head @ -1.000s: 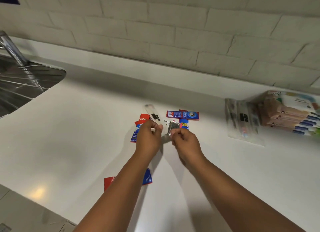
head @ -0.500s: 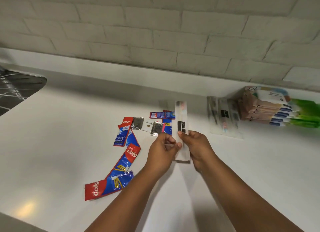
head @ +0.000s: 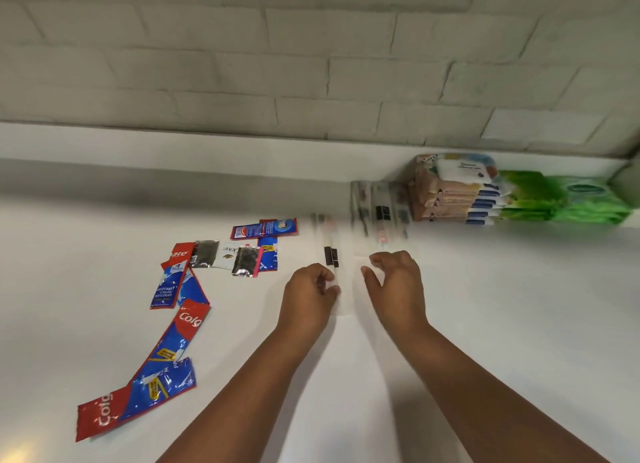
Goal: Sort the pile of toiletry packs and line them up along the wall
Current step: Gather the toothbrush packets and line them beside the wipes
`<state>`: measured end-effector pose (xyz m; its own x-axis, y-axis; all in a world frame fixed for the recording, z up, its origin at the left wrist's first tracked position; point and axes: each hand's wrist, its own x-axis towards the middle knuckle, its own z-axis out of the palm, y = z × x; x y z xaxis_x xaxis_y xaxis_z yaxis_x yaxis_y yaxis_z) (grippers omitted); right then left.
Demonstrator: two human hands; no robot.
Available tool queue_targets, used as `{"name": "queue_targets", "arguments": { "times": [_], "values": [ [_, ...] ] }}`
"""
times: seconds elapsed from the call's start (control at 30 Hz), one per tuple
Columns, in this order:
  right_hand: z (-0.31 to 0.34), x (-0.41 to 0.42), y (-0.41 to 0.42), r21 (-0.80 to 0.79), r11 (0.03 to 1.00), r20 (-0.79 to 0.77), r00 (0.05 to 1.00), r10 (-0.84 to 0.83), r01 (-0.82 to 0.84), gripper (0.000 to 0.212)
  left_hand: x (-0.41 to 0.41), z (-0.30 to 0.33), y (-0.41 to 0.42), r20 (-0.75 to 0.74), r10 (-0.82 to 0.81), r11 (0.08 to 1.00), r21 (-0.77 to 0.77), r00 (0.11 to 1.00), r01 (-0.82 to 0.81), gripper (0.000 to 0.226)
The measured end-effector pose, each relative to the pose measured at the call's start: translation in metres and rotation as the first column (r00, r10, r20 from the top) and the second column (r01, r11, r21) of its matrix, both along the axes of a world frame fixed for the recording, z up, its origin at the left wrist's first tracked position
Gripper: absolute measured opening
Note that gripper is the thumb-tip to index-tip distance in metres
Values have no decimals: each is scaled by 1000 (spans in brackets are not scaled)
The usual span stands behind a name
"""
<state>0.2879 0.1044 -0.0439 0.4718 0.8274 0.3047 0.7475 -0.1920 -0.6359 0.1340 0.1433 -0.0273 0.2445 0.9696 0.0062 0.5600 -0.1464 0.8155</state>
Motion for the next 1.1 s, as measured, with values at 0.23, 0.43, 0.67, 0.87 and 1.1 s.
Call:
{"name": "queue_targets", "arguments": {
  "times": [0.23, 0.43, 0.67, 0.87, 1.1],
  "values": [
    [-2, 31, 10, -6, 1000, 271, 962, 27, -27, 36, 11, 1, 14, -189, 2, 957, 286, 982, 53, 23],
    [-2, 41, 34, -150, 982, 372, 914, 161, -113, 45, 21, -9, 17, -384, -25, 931, 327, 923, 162, 36],
    [-4, 45, 48, -314, 940, 341, 907, 246, -137, 52, 25, -17, 41, -467, -77, 921, 306, 881, 242, 41],
    [-5, 45, 48, -308, 939, 313, 915, 254, -155, 51, 36, -17, 64, -505, -100, 912, 299, 857, 282, 42],
    [-6, 46, 49, -307, 938, 301, 918, 257, -161, 58, 51, -19, 86, -512, -111, 894, 324, 852, 311, 42]
  ]
}}
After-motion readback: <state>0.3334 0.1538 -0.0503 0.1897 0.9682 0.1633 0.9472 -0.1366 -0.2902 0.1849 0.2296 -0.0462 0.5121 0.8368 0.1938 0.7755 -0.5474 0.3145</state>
